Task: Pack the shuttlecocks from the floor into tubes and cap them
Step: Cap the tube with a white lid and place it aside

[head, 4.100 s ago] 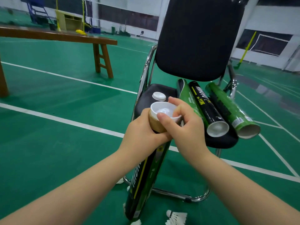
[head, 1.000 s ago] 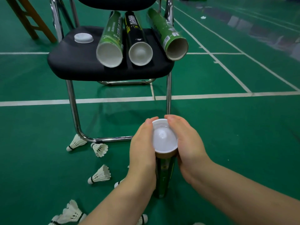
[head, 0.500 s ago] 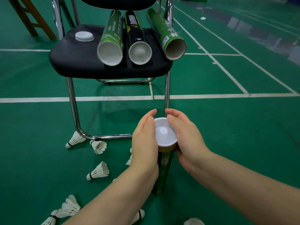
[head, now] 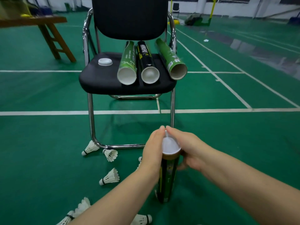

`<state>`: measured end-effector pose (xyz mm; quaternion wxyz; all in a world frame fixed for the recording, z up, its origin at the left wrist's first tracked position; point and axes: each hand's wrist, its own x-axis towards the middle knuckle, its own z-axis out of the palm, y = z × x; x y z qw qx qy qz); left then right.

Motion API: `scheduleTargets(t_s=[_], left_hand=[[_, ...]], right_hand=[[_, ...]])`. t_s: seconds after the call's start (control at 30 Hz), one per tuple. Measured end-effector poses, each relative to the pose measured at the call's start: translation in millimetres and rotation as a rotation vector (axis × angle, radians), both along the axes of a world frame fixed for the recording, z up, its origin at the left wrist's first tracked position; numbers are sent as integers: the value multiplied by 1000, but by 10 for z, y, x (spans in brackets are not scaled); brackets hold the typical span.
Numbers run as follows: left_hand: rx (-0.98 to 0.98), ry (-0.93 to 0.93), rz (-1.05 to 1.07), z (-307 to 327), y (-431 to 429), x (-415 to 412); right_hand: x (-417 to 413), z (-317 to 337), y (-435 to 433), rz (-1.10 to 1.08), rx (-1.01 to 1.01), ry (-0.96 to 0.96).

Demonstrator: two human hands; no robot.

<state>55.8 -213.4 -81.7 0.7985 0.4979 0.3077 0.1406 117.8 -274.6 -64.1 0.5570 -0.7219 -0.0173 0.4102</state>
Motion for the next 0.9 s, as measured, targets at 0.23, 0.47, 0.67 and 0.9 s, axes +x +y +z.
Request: scheduleTargets(t_s=[0.23,0.47,0.67,0.9], left_hand=[[220,-40,-131,282,1,-383],[336,-169,-179,959,75,-757],[520,-227,-240,1625,204,-1113],[912,-356,-169,2196,263,-1421]], right_hand=[[-133,402,-174,385,-39,-74],[-441,1108,-231,448,44,-184],[-781,1697,-245,520,259,-251],[-1083,2093,-262,587,515,-601]])
